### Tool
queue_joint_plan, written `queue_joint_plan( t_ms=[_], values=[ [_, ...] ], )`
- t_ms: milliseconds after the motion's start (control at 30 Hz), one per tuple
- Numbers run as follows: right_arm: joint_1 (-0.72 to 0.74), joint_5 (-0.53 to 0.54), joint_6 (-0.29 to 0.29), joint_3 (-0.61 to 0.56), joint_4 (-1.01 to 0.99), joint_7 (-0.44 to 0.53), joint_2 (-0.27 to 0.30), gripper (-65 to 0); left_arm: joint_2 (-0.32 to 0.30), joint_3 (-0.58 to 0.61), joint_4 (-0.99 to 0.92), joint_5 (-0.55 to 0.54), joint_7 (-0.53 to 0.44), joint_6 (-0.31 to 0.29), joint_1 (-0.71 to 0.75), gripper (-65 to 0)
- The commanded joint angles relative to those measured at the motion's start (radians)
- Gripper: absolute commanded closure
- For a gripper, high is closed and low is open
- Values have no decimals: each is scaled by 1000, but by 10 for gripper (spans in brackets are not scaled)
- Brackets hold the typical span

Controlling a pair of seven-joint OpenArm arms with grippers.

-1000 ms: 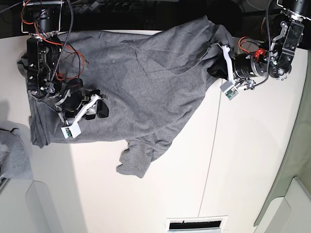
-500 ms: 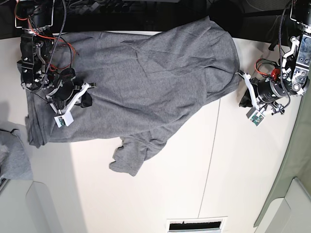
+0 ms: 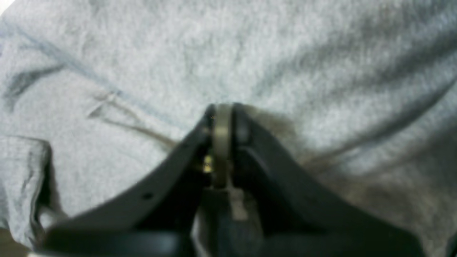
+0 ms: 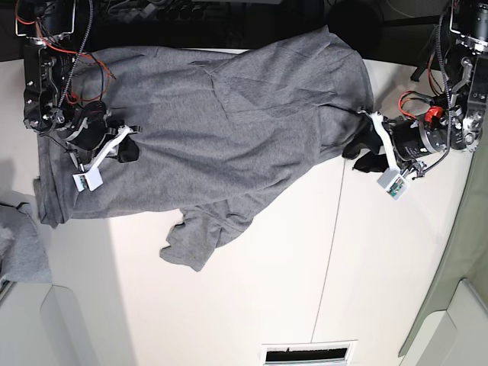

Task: Layout the t-shirt on the table in an organized manner, then fold the t-shirt properly
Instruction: 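Drag the shirt edge with the left gripper to straighten it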

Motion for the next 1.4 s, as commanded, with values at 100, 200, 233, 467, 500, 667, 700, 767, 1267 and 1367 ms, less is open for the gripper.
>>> queue_joint_plan(
  t_ms=[100,200,233,467,500,667,700,767,1267,1367],
  values=[
    [8,-3,-3,4,7,-10,8,-111,36,-3,-53,55,-23,35,-74,-281],
    [8,-4,-3,4,7,-14,9,-111,43,26,-105,55,-23,26,-109,-281],
    [8,-4,-3,4,7,-14,9,-111,42,40,-114,55,-23,6,-115,-281],
    [10,-4,-3,4,7,-14,9,-111,43,156,-119,103,-69,-17,-118,-278],
    [11,-4,-3,4,7,-14,9,-111,43,169,-120,109,-75,7,-118,-263],
    [11,-4,-3,4,7,-14,9,-111,43,197,-121,128,-76,13,-118,-22],
    [11,-4,-3,4,7,-14,9,-111,43,197,-121,138,-76,14,-118,0],
    [11,-5,-3,4,7,-14,9,-111,42,197,-121,170,-75,21,-127,0],
    [8,-11,-2,4,7,-13,9,-111,-79,192,-120,192,-3,340,-222,0],
    [8,-5,-2,4,7,-13,9,-153,-79,189,-120,124,25,333,-222,0]
  ],
)
